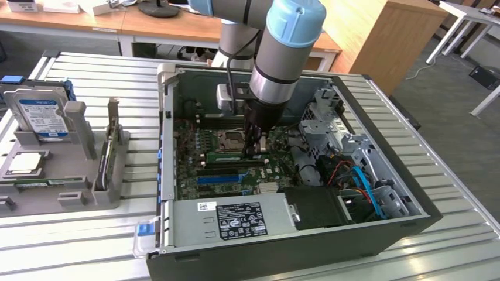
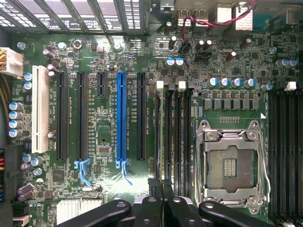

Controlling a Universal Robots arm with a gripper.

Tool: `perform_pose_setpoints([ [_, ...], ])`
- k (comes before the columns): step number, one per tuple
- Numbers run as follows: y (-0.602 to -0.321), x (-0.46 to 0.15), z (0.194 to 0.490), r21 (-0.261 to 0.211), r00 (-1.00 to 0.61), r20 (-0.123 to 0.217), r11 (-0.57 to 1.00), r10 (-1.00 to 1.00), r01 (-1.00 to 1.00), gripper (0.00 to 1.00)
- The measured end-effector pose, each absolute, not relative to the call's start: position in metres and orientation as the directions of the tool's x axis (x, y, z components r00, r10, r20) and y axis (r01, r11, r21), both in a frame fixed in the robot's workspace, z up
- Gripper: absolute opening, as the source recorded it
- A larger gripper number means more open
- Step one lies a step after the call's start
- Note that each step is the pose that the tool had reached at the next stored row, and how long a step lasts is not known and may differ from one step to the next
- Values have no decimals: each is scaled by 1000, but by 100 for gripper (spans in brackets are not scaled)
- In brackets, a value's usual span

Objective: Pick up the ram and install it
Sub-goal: 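Insert the ram into the slot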

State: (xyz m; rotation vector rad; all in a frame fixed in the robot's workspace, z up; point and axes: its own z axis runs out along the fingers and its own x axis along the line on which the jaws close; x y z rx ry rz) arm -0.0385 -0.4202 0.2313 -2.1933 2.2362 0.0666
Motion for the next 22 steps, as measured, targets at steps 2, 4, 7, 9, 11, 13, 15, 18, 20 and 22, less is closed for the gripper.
perform_pose_setpoints([
  [2, -420, -38, 231, 24, -18, -36, 18, -999, -1000, 12],
  [4, -420, -38, 231, 24, -17, -36, 16, -999, -1000, 12],
  [7, -420, -38, 231, 24, -15, -36, 14, -999, -1000, 12],
  [9, -420, -38, 231, 24, -14, -36, 13, -999, -1000, 12],
  [11, -420, -38, 231, 24, -12, -36, 12, -999, -1000, 12],
  [13, -420, -38, 231, 24, -12, -36, 11, -999, -1000, 12],
  [15, -420, -38, 231, 24, -12, -36, 11, -999, -1000, 12],
  [18, -420, -38, 230, 24, -12, -36, 11, -999, -1000, 12],
  [20, -420, -38, 230, 24, -12, -36, 11, -999, -1000, 12],
  [22, -420, -38, 230, 24, -12, -36, 11, -999, -1000, 12],
])
